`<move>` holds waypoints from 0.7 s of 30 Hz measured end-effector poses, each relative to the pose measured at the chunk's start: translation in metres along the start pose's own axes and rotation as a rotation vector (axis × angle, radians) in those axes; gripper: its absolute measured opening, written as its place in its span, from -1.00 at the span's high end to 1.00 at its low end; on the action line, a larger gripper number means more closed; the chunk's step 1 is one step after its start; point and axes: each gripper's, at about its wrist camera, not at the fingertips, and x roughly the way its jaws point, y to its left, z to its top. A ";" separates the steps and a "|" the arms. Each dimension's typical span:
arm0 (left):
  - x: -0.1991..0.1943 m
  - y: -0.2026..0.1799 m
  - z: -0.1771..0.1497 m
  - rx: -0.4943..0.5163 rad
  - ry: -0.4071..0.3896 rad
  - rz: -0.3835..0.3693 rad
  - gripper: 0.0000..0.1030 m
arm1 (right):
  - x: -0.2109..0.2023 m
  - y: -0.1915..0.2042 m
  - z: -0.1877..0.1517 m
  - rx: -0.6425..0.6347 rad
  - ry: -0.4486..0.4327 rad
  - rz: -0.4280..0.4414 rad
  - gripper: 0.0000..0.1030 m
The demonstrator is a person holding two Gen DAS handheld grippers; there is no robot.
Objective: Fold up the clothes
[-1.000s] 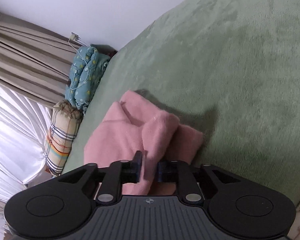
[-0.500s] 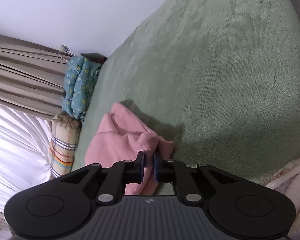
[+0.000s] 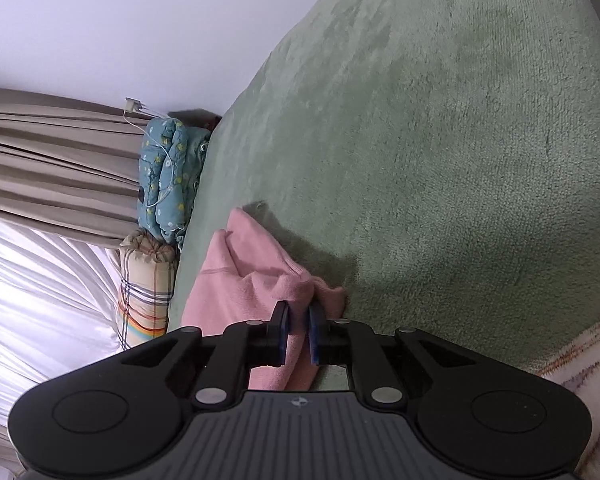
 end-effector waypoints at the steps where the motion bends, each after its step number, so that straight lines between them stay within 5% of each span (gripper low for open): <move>1: 0.001 -0.009 -0.001 0.074 -0.003 0.021 0.13 | 0.003 0.001 0.001 0.005 -0.002 0.005 0.80; 6: 0.003 -0.029 -0.011 0.239 -0.030 0.082 0.13 | -0.003 -0.006 0.002 0.063 -0.022 0.030 0.78; 10: 0.011 -0.023 -0.019 0.249 -0.014 0.090 0.13 | -0.004 -0.006 0.002 0.068 -0.012 -0.019 0.89; 14: 0.016 -0.011 -0.020 0.187 0.025 0.081 0.13 | -0.005 0.006 0.005 -0.024 0.005 -0.079 0.89; 17: 0.025 -0.002 -0.032 0.135 0.136 0.139 0.56 | -0.010 0.007 0.009 -0.068 -0.002 -0.122 0.89; 19: 0.026 0.023 -0.047 0.006 0.201 0.093 0.56 | -0.018 0.004 0.015 -0.064 -0.005 -0.152 0.88; 21: 0.016 0.041 -0.052 -0.079 0.182 0.067 0.50 | -0.032 0.003 0.026 -0.089 -0.008 -0.100 0.86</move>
